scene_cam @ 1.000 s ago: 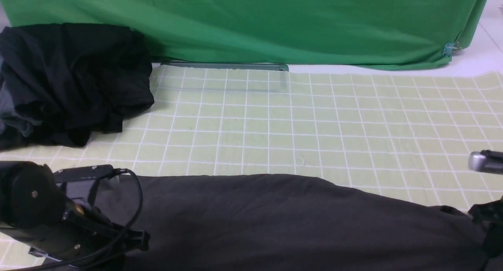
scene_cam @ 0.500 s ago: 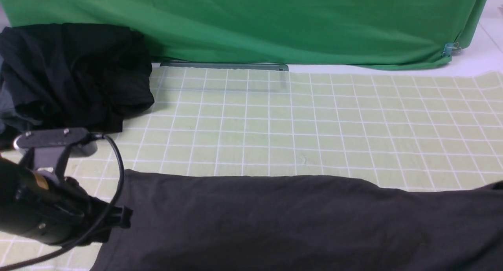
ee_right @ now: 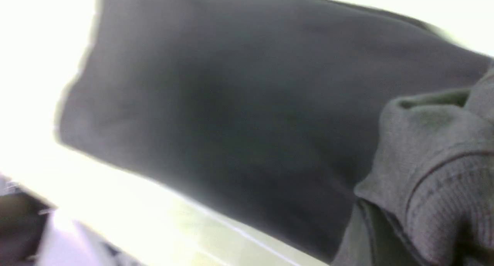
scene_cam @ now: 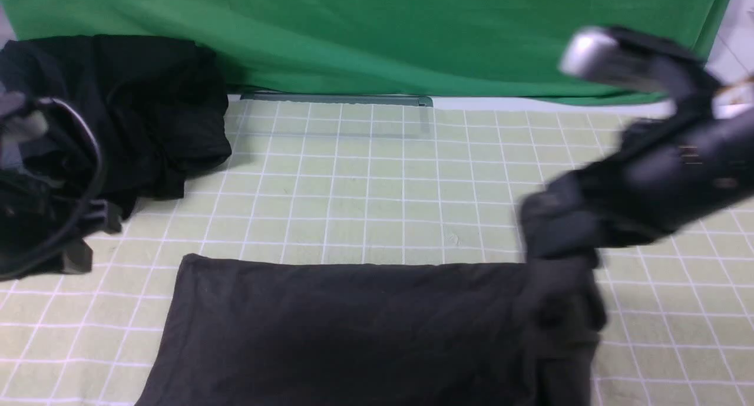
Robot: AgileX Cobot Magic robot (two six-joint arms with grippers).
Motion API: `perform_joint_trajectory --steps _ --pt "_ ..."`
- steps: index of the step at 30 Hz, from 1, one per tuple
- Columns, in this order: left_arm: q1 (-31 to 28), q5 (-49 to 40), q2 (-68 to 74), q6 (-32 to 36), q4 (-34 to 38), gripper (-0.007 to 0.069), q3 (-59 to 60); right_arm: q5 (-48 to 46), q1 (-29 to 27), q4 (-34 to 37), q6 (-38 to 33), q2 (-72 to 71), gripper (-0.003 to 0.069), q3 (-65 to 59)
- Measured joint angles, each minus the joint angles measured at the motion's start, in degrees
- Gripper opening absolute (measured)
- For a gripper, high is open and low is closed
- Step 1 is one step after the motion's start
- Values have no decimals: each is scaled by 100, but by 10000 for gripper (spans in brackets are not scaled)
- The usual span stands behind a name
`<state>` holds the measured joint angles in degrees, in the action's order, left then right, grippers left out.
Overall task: Fold a long-sleeved shirt over a green coffee tablecloth.
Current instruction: 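Fold the right end of the dark garment over onto its left end with the right gripper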
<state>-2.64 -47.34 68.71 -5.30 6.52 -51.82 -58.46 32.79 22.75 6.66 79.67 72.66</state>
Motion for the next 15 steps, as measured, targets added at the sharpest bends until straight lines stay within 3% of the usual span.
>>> perform_joint_trajectory --steps 5,15 --pt "-217 -182 0 289 299 -6 -35 637 1148 168 131 1176 17 733" --pt "-232 -355 0 408 259 -6 -35 841 2183 280 135 3414 32 2488"
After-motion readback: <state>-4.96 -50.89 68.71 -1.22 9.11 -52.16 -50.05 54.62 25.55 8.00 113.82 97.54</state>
